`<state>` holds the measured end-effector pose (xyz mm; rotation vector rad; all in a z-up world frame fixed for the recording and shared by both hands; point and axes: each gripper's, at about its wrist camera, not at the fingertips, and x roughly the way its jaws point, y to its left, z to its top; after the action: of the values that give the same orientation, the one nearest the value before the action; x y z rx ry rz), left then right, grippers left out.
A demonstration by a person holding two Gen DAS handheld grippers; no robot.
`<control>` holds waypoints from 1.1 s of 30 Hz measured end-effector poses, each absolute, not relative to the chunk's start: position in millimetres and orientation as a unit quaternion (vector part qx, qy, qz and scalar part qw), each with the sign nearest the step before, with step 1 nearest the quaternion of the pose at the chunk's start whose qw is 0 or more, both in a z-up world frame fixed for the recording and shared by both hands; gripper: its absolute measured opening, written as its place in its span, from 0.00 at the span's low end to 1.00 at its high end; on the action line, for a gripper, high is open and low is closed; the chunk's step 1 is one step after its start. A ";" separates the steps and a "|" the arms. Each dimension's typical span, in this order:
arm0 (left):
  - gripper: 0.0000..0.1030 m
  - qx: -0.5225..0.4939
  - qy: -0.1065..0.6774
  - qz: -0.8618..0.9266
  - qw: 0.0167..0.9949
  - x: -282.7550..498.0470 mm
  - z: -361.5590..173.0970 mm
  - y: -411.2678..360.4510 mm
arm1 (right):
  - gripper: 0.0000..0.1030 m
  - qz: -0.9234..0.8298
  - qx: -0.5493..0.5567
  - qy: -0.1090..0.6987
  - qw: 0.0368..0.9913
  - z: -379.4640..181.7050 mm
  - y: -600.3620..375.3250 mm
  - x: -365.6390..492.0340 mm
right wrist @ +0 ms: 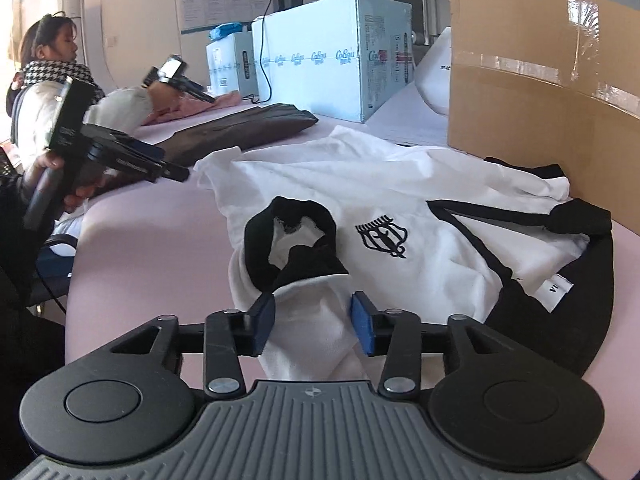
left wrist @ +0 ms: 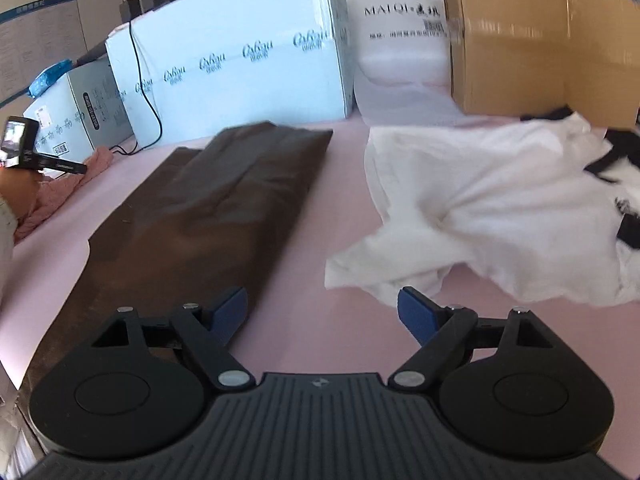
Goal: Fold clothes
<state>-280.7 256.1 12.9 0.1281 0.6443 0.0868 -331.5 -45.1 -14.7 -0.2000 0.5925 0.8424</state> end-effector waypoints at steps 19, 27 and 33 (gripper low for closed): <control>0.10 0.050 0.267 -0.001 0.962 -242.3 19.3 232.1 | 0.06 0.417 -0.057 0.286 0.861 -19.1 -48.9 -325.3; 0.11 0.102 0.193 -0.004 0.976 -257.1 67.6 226.2 | 0.05 0.420 -0.039 0.196 0.885 16.3 -64.0 -367.5; 0.39 0.126 0.252 0.007 0.959 -270.8 47.0 241.3 | 0.05 0.454 -0.057 0.211 0.864 19.3 -66.7 -403.9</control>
<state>-270.8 241.3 47.0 0.2547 0.5116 0.0148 -403.9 -66.7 19.3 -0.1186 0.4420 0.9521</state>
